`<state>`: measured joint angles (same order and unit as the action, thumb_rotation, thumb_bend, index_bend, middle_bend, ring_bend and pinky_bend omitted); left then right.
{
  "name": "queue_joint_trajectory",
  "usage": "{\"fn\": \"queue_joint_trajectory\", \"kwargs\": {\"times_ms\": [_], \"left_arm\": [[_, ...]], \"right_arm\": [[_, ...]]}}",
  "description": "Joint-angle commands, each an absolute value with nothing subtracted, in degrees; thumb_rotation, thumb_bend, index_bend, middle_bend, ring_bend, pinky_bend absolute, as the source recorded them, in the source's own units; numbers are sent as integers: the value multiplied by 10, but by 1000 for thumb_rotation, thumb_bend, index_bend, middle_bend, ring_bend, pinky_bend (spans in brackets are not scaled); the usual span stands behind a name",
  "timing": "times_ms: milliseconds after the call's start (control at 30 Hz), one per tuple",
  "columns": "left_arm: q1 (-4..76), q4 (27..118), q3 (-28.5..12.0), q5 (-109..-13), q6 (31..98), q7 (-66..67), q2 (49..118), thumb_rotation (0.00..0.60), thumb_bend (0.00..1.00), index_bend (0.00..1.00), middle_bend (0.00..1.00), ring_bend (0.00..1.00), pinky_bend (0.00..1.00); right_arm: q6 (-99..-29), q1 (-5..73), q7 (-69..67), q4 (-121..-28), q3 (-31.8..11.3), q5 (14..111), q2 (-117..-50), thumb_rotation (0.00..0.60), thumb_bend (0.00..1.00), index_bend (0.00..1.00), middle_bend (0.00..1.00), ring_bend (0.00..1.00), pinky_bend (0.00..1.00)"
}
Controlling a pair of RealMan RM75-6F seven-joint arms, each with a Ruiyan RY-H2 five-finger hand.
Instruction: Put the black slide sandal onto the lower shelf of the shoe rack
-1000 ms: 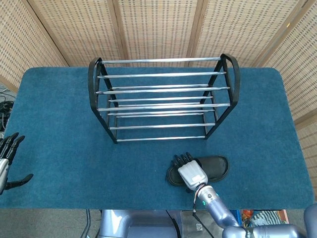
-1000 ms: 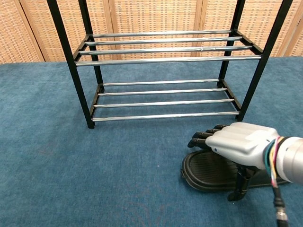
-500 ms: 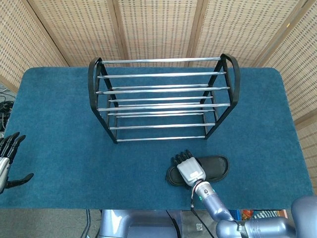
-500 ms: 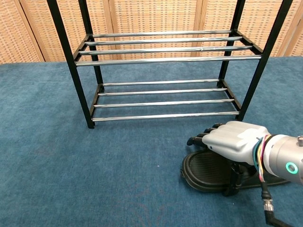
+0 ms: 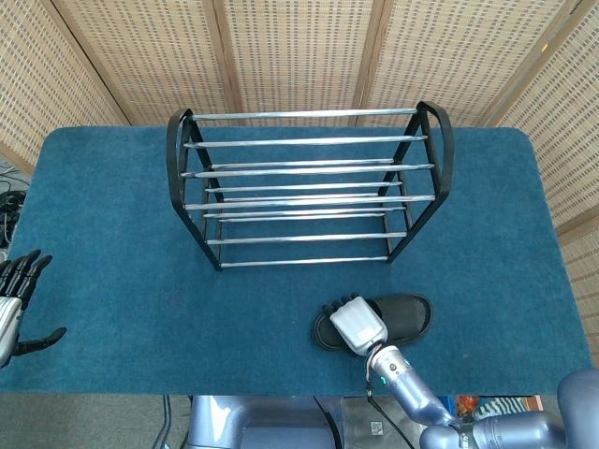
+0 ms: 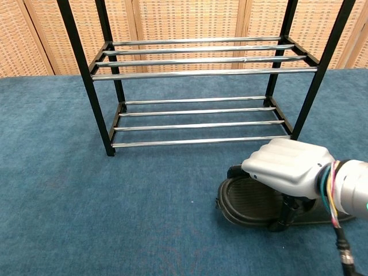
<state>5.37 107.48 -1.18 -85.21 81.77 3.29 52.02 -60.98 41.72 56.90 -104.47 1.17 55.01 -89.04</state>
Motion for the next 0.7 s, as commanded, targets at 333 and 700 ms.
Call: {"fn": "queue_joint_trajectory", "kwargs": {"times_ms": [333,700], "left_arm": [[61,1073,-15,-839,804,25,518,600,182,0,0,0,0],[72,1068,-23,-813,781,2,511,600,182,0,0,0,0]], "right_arm": [[-567,447,442,-1018,84,861,-829,600,651,515,536,429,392],[-540,557,303,-906,84,1088,-832,600,675,529,546,429,411]]}}
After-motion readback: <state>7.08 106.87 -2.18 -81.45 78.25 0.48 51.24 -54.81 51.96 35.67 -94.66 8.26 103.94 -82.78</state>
